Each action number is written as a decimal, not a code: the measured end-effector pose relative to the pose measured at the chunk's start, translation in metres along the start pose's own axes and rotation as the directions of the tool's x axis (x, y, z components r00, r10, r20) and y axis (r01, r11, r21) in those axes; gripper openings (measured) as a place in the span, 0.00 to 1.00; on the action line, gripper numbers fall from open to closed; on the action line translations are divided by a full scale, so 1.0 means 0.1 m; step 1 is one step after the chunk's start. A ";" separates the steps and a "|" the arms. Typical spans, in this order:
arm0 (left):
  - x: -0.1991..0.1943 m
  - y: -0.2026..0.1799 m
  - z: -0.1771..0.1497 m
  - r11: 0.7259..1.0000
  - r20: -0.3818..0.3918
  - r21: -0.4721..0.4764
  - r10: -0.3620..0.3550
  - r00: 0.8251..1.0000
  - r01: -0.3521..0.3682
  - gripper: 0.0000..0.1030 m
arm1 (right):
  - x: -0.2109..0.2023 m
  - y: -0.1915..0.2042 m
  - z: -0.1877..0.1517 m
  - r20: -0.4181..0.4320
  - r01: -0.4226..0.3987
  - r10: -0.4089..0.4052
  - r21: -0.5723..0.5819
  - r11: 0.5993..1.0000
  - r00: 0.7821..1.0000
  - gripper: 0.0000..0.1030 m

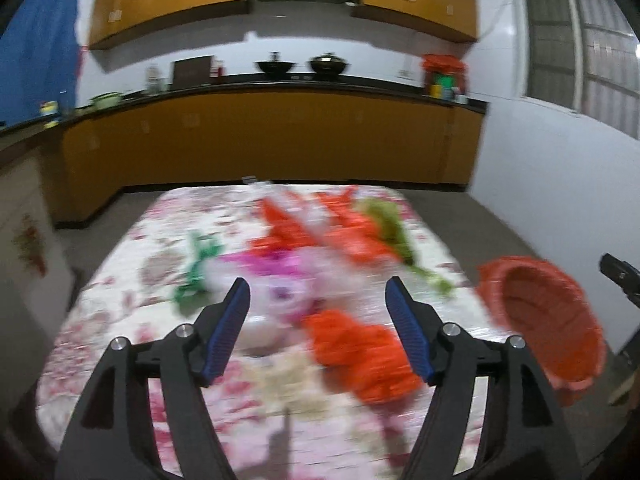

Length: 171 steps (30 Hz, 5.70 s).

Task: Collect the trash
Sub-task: 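Release the bubble wrap from the left tool into the basket, then grasp another red bag on the table with the right tool, then carry the red bag into the basket with the right tool while the left tool drops a white bag there, then return the right tool to the table and grasp the bubble wrap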

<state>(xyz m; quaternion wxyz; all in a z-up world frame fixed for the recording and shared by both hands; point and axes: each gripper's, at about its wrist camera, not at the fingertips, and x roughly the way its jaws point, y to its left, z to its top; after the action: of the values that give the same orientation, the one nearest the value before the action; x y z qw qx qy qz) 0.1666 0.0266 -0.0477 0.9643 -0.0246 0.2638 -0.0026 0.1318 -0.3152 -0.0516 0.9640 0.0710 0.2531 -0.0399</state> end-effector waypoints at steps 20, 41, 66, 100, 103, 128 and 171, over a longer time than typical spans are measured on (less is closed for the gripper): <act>-0.13 0.77 -0.16 0.985 -0.013 -0.126 0.118 0.993 -0.119 0.68 | 0.40 1.47 -0.43 -0.195 -0.314 0.277 -0.194 0.929 0.941 0.59; 0.11 1.00 -0.26 0.977 -0.098 -0.168 0.115 0.989 -0.130 0.68 | 0.66 1.85 -0.73 -0.315 -0.348 0.250 -0.307 0.886 0.916 0.37; 1.05 0.66 -0.13 0.980 -0.255 -0.198 -0.037 0.966 -0.015 0.45 | 0.49 1.27 -0.45 -0.206 -0.246 0.205 -0.196 0.949 0.957 0.33; 0.16 0.13 0.15 0.977 -0.062 -0.079 -0.204 0.977 0.199 0.08 | 0.14 0.62 -0.23 -0.080 -0.096 0.089 -0.096 0.991 0.993 0.33; 0.09 -0.09 0.17 0.965 -0.057 -0.056 -0.260 0.964 0.257 0.08 | 0.11 0.46 -0.20 -0.064 -0.048 0.044 -0.070 0.996 0.997 0.33; 0.15 -1.59 0.10 0.849 -0.127 0.098 -0.506 0.853 0.519 0.08 | 0.04 -0.69 -0.12 -0.049 0.189 -0.183 0.201 0.961 0.982 0.33; 0.26 -0.33 -0.13 0.993 -0.046 -0.007 -0.122 0.991 0.122 0.73 | 0.11 -0.23 -0.16 -0.025 0.060 -0.058 0.084 0.995 0.998 0.69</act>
<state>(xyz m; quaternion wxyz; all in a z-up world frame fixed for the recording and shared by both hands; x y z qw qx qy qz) 0.1826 -0.0072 -0.0702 0.9558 -0.0426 0.2842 -0.0616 0.1307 -0.3355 -0.0735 0.9557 0.1047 0.2638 -0.0782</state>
